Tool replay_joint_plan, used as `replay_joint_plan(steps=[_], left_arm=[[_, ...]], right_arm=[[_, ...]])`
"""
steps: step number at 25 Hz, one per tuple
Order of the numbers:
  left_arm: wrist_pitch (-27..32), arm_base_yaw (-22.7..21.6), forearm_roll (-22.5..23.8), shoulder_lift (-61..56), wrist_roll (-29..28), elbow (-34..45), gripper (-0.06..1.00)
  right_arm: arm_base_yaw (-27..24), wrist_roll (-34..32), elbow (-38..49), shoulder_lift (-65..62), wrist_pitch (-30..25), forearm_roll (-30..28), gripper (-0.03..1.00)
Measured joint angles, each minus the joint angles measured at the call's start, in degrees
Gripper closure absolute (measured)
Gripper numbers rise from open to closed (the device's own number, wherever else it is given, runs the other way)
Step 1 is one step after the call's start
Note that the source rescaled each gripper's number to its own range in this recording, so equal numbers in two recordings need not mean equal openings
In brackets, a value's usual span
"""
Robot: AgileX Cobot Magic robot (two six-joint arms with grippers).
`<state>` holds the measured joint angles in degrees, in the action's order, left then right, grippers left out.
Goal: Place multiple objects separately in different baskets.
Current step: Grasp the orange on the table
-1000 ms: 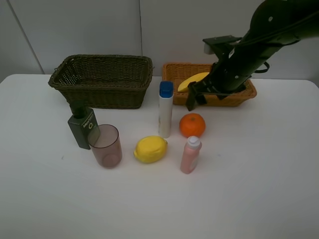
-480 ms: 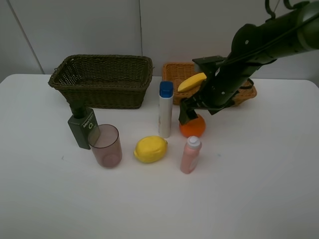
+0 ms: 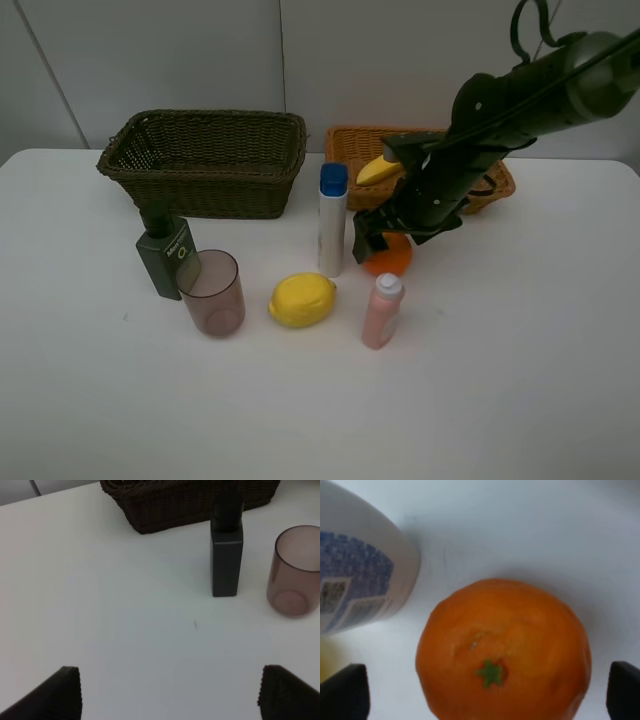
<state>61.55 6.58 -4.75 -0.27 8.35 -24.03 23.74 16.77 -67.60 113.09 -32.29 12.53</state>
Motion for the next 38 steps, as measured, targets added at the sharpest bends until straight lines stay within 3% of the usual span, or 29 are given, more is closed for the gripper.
replay_joint_plan(steps=[38], left_arm=[[0.0,0.0,0.0,0.0,0.0,0.0,0.00]], right_arm=[[0.0,0.0,0.0,4.2,4.5,-1.2,-0.03]])
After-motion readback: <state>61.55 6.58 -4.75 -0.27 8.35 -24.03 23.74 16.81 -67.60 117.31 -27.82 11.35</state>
